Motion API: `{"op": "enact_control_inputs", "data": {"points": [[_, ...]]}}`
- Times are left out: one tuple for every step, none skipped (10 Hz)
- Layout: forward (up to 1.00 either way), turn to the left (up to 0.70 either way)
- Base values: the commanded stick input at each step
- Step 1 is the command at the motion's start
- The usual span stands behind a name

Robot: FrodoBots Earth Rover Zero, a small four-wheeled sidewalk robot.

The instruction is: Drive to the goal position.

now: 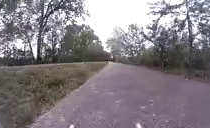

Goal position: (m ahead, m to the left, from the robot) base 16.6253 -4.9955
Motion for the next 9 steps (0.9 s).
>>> {"op": "enact_control_inputs", "data": {"points": [[0.7,0.0],[0.7,0.0],[0.7,0.0],[0.7,0.0],[0.7,0.0],[0.7,0.0],[0.7,0.0],[0.7,0.0],[0.7,0.0]]}}
